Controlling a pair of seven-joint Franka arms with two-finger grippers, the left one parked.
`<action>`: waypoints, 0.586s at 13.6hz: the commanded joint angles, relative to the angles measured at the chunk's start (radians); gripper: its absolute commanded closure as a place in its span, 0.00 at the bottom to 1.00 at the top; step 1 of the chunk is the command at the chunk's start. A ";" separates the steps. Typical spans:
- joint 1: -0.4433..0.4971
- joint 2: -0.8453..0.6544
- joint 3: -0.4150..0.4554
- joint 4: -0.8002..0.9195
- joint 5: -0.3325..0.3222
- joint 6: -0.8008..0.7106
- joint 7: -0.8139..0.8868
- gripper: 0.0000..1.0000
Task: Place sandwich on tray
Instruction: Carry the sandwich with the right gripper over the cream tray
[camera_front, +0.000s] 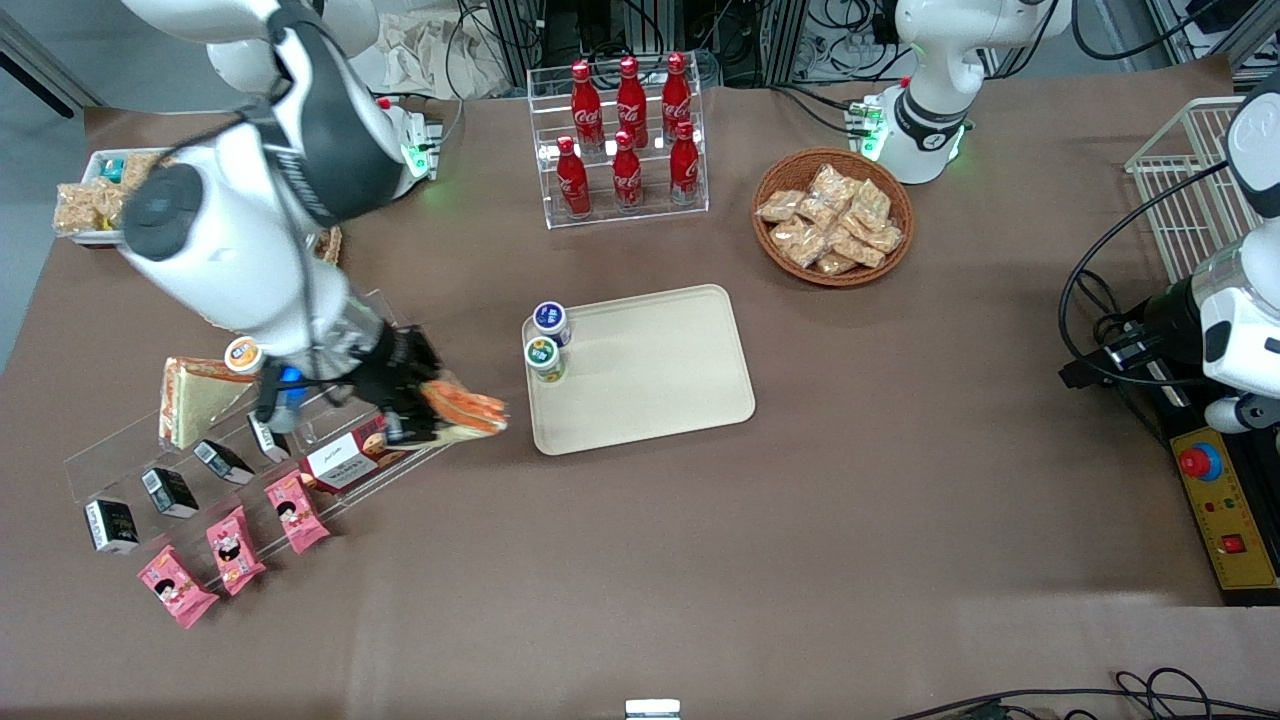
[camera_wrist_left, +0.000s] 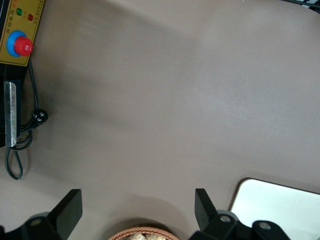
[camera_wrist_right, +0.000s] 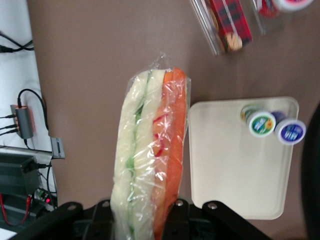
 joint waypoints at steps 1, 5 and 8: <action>0.084 0.074 -0.012 0.019 -0.061 0.060 0.149 1.00; 0.170 0.152 -0.010 0.016 -0.156 0.120 0.210 1.00; 0.233 0.195 -0.014 0.004 -0.156 0.182 0.212 1.00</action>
